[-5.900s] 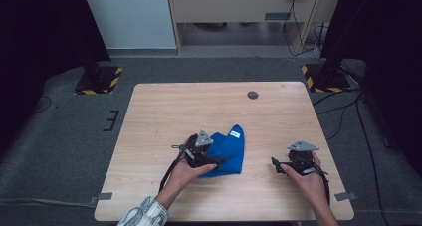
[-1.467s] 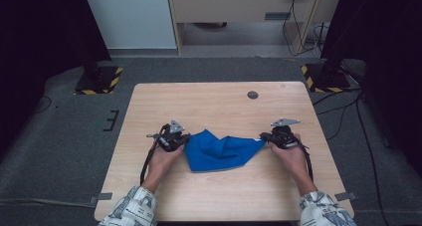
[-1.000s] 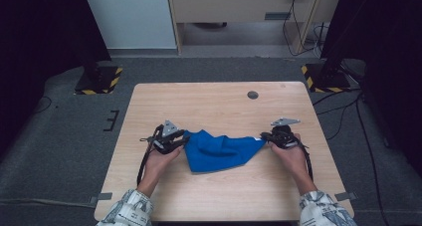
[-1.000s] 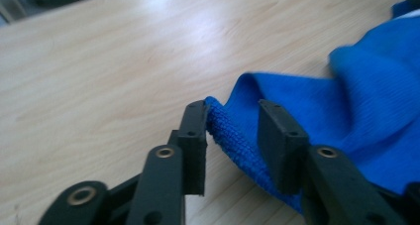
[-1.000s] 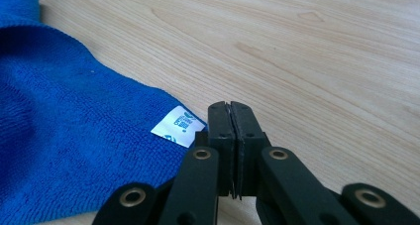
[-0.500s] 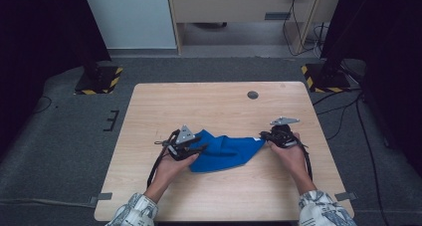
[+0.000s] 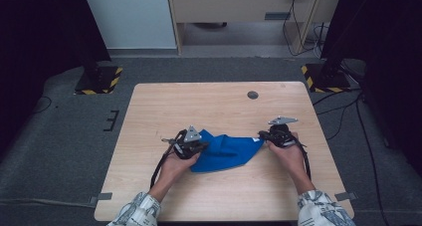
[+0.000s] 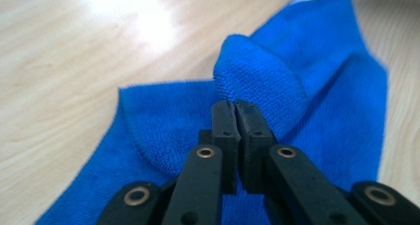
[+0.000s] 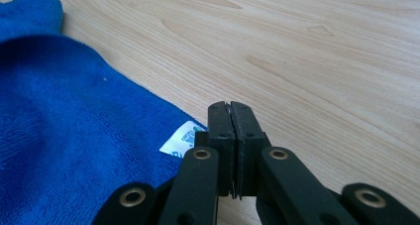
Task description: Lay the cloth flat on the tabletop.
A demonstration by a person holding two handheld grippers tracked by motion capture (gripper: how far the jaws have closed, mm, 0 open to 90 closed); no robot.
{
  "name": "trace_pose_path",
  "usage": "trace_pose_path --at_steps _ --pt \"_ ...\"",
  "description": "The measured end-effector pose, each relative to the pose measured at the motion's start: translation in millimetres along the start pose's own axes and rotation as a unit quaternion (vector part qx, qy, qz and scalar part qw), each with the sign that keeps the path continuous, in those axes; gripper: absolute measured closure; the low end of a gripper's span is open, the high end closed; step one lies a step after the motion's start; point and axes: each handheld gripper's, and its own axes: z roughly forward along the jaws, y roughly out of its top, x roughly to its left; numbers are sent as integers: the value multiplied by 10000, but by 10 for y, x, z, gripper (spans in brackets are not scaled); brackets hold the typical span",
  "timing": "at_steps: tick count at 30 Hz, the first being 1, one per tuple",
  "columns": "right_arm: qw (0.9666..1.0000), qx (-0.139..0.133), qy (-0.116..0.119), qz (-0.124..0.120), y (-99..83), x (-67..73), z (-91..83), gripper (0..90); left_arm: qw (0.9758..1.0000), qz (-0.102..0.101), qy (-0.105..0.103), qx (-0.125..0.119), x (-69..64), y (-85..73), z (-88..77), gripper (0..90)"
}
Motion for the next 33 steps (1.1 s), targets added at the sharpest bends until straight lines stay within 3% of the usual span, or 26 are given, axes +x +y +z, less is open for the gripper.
trace_pose_path --at_steps 3,4,6,7,10,12,16,18,23,26,27,29,33 --pt "10000 17 -16 -10 -1 -8 -7 890 9997 -133 129 -173 93 64 -97 866" --pt "10000 31 -24 -18 -7 -13 -5 889 9991 -281 264 -189 204 95 -121 866" --pt "10000 40 -31 -20 -13 -18 -2 890 9988 -337 322 -138 266 108 -114 867" --pt "10000 58 -13 -30 -27 -25 11 890 9981 -475 391 -87 366 125 -59 867" --pt "10000 85 -4 -22 -35 -19 33 890 9976 -511 468 71 445 135 45 852" --pt "9999 106 -16 -67 -43 -11 72 890 9969 -466 593 209 499 122 208 827" --pt "9999 135 -16 -17 -55 -8 95 889 9962 -450 698 246 513 95 336 760" --pt "9999 125 -28 -40 -65 -20 105 889 9959 -410 800 124 506 94 375 657" --pt "9999 115 -35 -8 -80 -23 98 889 9950 -426 866 -259 448 122 295 601" --pt "9999 122 -37 -13 -91 -37 76 889 9970 -359 596 -347 309 132 161 615" --pt "9999 130 -36 -14 -94 -39 74 889 9970 -359 596 -347 309 132 161 612" --pt "9999 131 -39 -14 -93 -38 72 889 9974 -408 401 -429 231 111 115 604" --pt "9999 121 -54 12 -83 -21 70 889 9986 -220 355 -315 117 70 153 505"
